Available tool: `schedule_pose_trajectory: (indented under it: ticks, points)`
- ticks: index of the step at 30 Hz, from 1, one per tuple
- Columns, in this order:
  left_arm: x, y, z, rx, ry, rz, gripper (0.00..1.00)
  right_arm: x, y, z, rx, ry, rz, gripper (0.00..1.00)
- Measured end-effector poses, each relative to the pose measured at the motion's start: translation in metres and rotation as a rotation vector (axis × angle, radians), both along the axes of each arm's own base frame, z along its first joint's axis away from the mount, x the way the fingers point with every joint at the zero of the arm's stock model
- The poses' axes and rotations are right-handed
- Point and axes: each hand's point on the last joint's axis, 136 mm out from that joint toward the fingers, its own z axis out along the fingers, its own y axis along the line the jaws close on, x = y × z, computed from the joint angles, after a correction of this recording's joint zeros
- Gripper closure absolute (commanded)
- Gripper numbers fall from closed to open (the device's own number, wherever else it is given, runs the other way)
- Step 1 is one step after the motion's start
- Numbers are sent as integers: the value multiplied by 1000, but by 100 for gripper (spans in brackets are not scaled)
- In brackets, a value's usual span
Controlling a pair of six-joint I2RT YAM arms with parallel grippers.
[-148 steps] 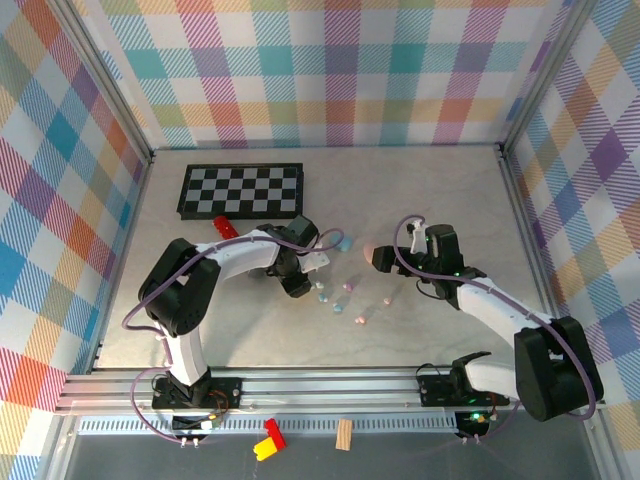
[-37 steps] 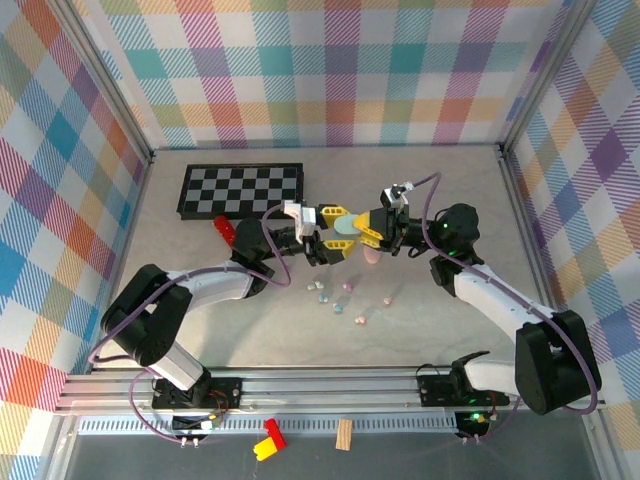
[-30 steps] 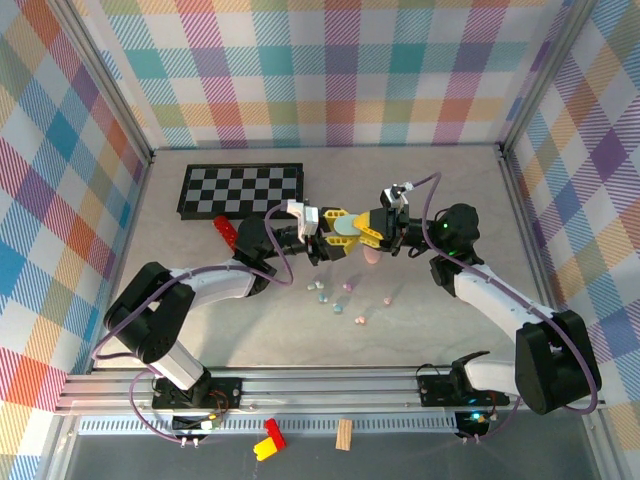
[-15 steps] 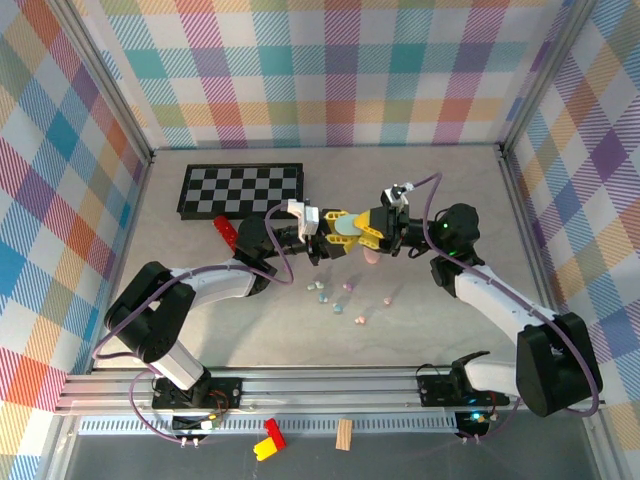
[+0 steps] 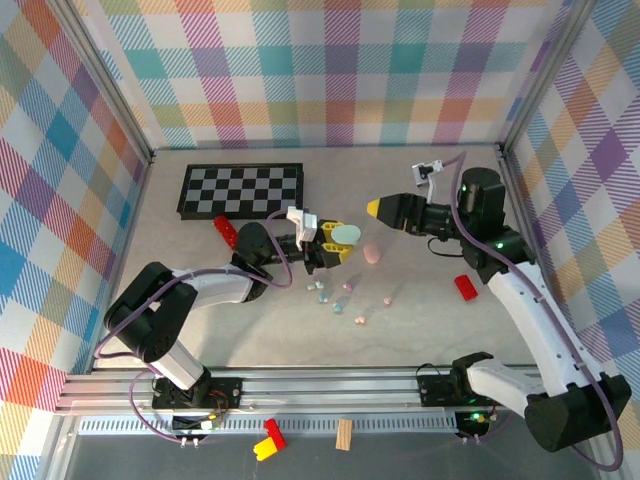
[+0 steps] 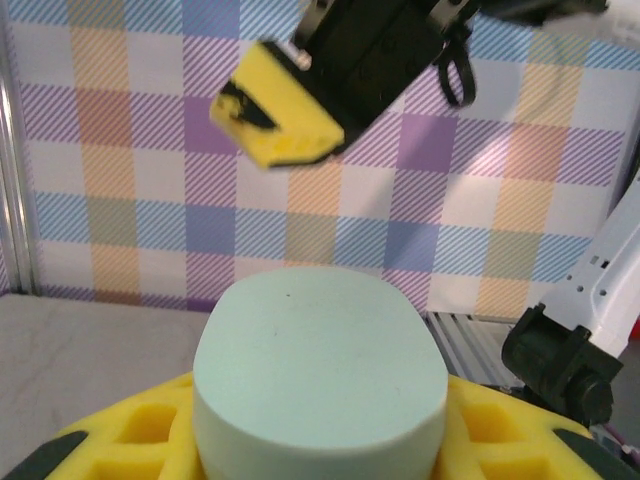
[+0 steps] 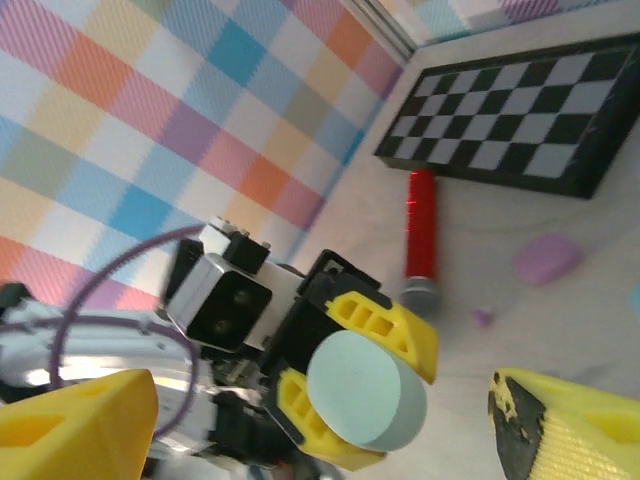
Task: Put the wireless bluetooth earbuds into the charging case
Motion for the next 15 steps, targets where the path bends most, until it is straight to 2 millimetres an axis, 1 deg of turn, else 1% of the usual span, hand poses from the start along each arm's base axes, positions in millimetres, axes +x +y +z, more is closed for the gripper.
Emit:
schedule_pose_trajectory:
  ticks: [2,4,7,12,15]
  points:
    - [-2,3,-3,11,16,-4,76,-6,6,-8,-115,-86,41,12]
    - [-6,4,-3,20,24,-15,76,-15,14,-23,-220,-160,110,11]
    - [-10,5,0,24,25,-27,76,-24,25,-41,-314,-225,205,11]
    - [-15,5,0,35,30,-51,76,-24,37,-58,-394,-307,294,9]
    - [-17,5,-3,44,51,-69,76,-23,41,-65,-437,-354,325,8]
